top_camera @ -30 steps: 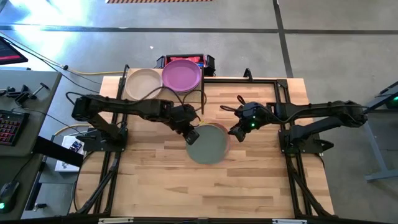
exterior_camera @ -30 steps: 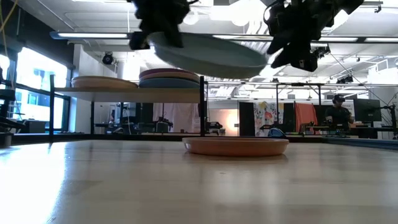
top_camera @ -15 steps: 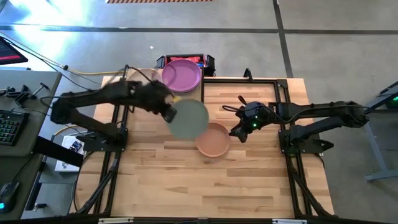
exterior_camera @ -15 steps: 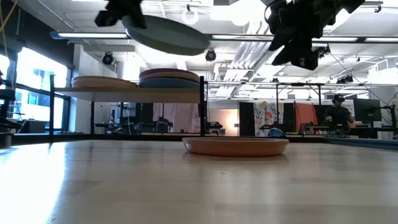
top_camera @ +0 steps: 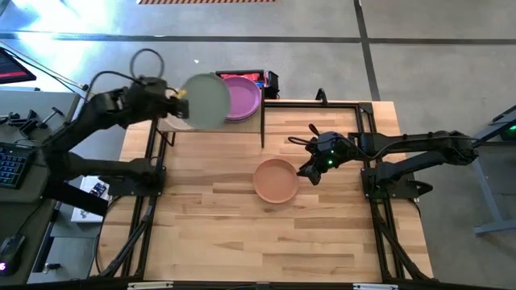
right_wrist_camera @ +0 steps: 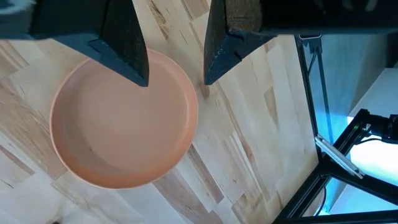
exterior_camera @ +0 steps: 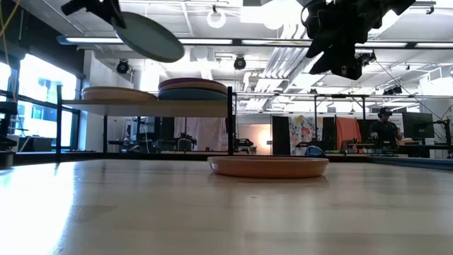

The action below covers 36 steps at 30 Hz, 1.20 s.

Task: Place and stack plates onto a shelf
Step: Stack the gray plate on top of the white plate on the shelf

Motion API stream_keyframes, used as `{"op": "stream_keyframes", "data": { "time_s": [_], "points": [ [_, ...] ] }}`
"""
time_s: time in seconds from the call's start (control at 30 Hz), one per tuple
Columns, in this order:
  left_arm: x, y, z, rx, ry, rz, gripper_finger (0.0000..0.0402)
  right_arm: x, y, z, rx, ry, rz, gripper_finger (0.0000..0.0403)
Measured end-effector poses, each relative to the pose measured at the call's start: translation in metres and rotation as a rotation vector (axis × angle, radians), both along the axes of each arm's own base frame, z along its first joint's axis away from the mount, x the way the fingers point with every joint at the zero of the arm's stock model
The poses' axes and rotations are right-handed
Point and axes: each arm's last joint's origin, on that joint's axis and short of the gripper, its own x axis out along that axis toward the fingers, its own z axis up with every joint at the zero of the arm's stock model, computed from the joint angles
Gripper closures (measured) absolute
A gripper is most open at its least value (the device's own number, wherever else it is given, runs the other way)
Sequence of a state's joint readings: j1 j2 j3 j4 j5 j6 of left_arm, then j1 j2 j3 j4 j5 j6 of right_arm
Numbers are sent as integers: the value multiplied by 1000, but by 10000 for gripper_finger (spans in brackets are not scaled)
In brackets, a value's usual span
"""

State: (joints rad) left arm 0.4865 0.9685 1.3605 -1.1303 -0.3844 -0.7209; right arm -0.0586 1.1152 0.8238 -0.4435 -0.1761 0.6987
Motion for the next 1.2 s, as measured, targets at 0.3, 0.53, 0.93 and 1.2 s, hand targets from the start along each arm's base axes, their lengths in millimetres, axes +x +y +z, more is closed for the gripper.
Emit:
{"op": "stream_keyframes", "data": {
  "time_s": [0.3, 0.53, 0.93, 1.2],
  "points": [
    [-27, 14, 1, 36, 42, 246, 367, 0, 0, 0, -1, 0, -1, 267],
    [-35, 34, -7, -95, 36, 347, 366, 0, 0, 0, -2, 0, -2, 267],
    [-41, 66, -22, -329, -12, 338, 367, 0, 0, 0, -1, 0, -1, 267],
    [-44, 77, -35, -444, 83, 379, 367, 0, 6, 0, -1, 1, 23, 267]
  ]
}}
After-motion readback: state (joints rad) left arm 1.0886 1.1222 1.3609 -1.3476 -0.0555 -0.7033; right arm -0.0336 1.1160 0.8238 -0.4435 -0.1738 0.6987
